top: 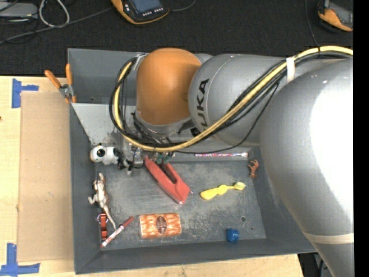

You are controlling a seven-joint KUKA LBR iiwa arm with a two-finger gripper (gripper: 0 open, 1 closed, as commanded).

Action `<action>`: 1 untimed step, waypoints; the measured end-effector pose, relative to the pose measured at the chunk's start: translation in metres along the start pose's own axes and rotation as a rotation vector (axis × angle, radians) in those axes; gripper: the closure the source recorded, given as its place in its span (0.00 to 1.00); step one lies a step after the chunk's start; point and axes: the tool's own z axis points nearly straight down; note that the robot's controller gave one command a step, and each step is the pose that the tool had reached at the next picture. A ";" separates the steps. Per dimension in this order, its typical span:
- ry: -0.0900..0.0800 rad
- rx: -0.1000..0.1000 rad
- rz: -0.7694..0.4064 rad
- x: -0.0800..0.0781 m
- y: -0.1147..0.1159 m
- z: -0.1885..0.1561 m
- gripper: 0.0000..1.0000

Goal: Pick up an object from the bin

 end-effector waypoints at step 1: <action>-0.008 -0.002 0.001 -0.002 0.001 -0.025 1.00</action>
Offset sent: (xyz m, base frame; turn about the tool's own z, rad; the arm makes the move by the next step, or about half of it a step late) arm 0.0020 0.0007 0.0239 0.0003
